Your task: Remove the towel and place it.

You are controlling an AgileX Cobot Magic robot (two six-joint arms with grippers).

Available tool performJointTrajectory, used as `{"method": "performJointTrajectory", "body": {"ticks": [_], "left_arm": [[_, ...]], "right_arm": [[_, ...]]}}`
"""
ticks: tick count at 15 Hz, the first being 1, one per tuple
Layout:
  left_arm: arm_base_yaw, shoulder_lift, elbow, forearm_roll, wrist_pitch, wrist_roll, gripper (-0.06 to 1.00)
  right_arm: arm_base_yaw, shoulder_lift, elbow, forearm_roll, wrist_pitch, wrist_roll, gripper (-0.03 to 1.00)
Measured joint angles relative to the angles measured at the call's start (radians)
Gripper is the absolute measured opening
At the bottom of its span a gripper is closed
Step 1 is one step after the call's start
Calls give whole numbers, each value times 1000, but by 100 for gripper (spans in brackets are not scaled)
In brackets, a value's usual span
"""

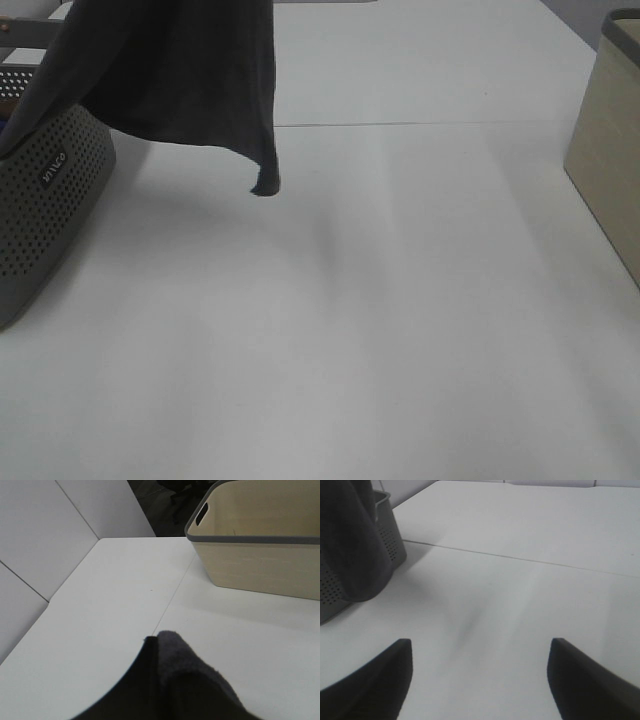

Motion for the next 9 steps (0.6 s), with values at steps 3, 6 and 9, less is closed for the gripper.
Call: {"method": "performJointTrajectory", "body": {"ticks": [3, 6, 9], "left_arm": [[-35, 26, 0, -25, -29, -37, 0], [-42, 54, 0, -35, -74, -102, 0], [-42, 64, 0, -36, -88, -105, 0]], "right_arm": [[0, 205, 0, 319, -18, -366, 73], [17, 403, -3, 711, 9, -718, 73], [182, 488, -61, 765, -82, -777, 73]]}}
